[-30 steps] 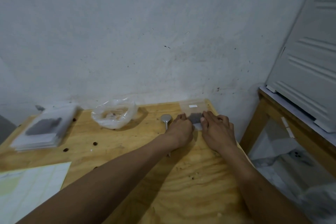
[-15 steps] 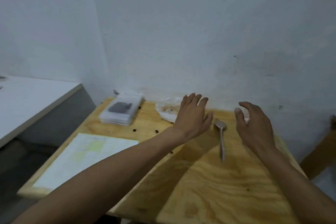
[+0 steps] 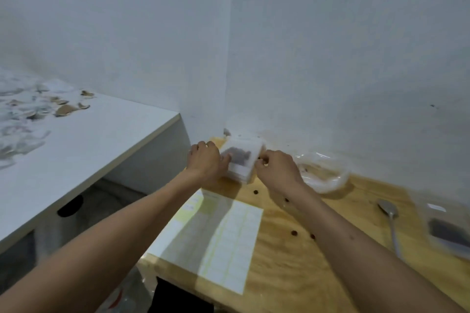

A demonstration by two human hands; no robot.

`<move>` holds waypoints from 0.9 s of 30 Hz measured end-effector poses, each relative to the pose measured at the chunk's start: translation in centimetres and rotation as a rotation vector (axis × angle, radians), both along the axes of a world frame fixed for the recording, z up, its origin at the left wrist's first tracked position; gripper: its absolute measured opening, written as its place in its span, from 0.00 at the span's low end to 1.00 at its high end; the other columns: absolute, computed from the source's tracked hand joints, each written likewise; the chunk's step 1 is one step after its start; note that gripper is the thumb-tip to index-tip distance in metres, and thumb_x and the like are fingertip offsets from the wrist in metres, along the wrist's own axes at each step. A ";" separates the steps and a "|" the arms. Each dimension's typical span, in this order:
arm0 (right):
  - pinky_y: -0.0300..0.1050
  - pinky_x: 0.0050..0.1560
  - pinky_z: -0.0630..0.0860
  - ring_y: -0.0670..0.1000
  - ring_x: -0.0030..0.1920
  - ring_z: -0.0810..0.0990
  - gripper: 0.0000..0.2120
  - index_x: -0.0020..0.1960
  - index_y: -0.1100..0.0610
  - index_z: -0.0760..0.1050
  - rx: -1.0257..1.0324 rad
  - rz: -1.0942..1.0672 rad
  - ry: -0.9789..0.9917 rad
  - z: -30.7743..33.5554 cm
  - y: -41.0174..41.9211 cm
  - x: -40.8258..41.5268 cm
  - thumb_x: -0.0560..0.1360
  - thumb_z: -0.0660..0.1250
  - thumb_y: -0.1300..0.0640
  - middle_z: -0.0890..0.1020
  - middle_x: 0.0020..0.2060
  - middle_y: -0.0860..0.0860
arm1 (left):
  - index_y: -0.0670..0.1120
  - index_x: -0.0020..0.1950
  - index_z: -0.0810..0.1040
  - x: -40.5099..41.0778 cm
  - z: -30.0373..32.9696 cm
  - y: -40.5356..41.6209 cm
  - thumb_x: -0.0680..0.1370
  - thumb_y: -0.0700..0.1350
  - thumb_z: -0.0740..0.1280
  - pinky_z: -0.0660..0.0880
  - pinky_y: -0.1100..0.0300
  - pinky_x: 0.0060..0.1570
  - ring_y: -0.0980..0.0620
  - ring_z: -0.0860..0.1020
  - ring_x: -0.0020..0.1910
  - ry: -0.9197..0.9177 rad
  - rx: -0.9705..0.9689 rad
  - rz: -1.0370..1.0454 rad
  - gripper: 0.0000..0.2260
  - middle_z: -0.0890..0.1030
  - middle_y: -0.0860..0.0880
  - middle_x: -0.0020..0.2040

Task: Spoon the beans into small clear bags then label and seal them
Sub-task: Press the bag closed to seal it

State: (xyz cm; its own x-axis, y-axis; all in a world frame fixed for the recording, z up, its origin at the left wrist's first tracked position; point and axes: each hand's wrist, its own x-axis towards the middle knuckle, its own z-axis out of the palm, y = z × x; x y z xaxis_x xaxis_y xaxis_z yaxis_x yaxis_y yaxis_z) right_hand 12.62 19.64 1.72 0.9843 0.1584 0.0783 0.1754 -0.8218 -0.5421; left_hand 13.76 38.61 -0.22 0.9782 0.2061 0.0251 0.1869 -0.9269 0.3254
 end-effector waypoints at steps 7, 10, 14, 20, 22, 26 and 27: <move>0.41 0.28 0.65 0.52 0.30 0.73 0.11 0.38 0.57 0.74 0.247 -0.255 0.228 -1.1 3.2 1.8 0.78 0.64 0.54 0.75 0.31 0.51 | 0.40 0.59 0.81 0.9 -2.6 2.3 0.78 0.62 0.69 0.76 0.45 0.60 0.38 0.79 0.60 0.007 -0.316 -0.058 0.25 0.83 0.41 0.57; 0.41 0.30 0.66 0.54 0.30 0.72 0.15 0.31 0.54 0.70 0.348 -0.351 0.162 -1.3 3.8 1.9 0.76 0.66 0.58 0.73 0.28 0.51 | 0.41 0.69 0.78 0.1 -2.5 2.4 0.77 0.56 0.73 0.75 0.47 0.63 0.39 0.78 0.65 -0.115 -0.352 -0.085 0.27 0.81 0.41 0.65; 0.49 0.46 0.81 0.53 0.42 0.83 0.13 0.36 0.48 0.79 0.501 -0.336 0.083 -1.0 4.0 1.5 0.78 0.70 0.59 0.85 0.41 0.49 | 0.44 0.67 0.79 -1.1 -1.6 2.1 0.76 0.53 0.75 0.73 0.54 0.61 0.46 0.77 0.65 -0.264 -0.527 -0.081 0.23 0.80 0.46 0.64; 0.42 0.39 0.81 0.51 0.39 0.82 0.06 0.44 0.53 0.83 0.741 -0.098 0.070 0.4 4.5 0.3 0.78 0.72 0.62 0.86 0.40 0.52 | 0.43 0.46 0.79 -2.9 1.9 3.7 0.75 0.50 0.77 0.77 0.56 0.46 0.52 0.81 0.40 -0.316 -1.177 -0.050 0.12 0.82 0.47 0.41; 0.44 0.43 0.82 0.52 0.42 0.84 0.03 0.46 0.53 0.84 0.725 -0.048 0.068 0.6 5.4 -0.5 0.78 0.73 0.60 0.86 0.43 0.51 | 0.40 0.52 0.81 -3.5 2.5 4.4 0.77 0.44 0.76 0.82 0.56 0.45 0.51 0.84 0.41 -0.342 -1.282 -0.045 0.10 0.85 0.44 0.44; 0.45 0.55 0.78 0.53 0.56 0.83 0.14 0.62 0.57 0.83 0.179 0.031 0.090 -0.3 6.3 -2.3 0.77 0.71 0.56 0.85 0.58 0.50 | 0.35 0.56 0.81 -5.0 3.0 5.7 0.77 0.41 0.75 0.81 0.59 0.38 0.52 0.86 0.39 -0.429 -1.314 0.040 0.11 0.86 0.43 0.44; 0.46 0.54 0.79 0.54 0.55 0.84 0.15 0.61 0.59 0.83 0.061 0.069 0.097 -0.8 6.5 -3.0 0.77 0.70 0.56 0.85 0.58 0.52 | 0.37 0.54 0.81 -5.3 3.0 6.1 0.77 0.41 0.75 0.81 0.60 0.37 0.53 0.86 0.38 -0.447 -1.311 0.065 0.09 0.86 0.44 0.43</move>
